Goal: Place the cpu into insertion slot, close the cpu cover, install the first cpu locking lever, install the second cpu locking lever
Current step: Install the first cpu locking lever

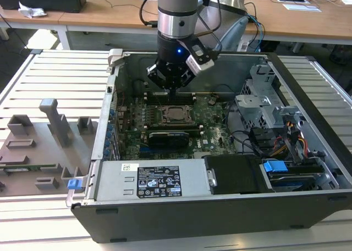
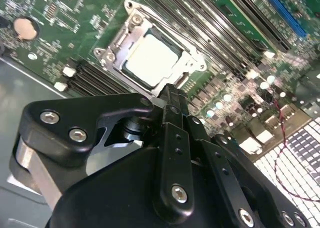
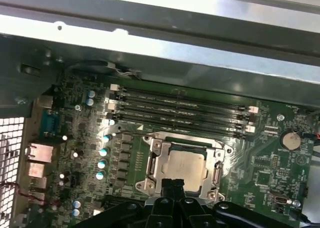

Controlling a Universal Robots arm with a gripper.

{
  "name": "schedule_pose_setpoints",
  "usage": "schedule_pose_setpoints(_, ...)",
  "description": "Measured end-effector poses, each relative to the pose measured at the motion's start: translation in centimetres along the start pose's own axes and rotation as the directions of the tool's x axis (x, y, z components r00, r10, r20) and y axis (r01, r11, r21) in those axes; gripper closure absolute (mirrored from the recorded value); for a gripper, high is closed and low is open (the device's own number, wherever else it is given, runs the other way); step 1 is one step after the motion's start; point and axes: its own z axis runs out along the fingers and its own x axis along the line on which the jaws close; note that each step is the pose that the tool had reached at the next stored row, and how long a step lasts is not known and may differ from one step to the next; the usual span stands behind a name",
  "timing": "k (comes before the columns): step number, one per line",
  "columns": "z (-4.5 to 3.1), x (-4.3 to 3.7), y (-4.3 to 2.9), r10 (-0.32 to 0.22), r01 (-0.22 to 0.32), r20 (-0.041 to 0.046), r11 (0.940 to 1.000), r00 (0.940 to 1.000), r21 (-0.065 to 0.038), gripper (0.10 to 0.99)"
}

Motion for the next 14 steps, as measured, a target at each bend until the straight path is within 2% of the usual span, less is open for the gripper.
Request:
schedule_pose_setpoints(9, 0.00, 2.66, 0.47, 0.000, 0.000, 0.0001, 1.0000, 1.0000, 0.000, 0.980)
schedule_pose_setpoints(14, 0.01, 3.90, 1.21, 0.000, 0.000, 0.0000, 1.0000, 1.0000, 0.000, 0.980)
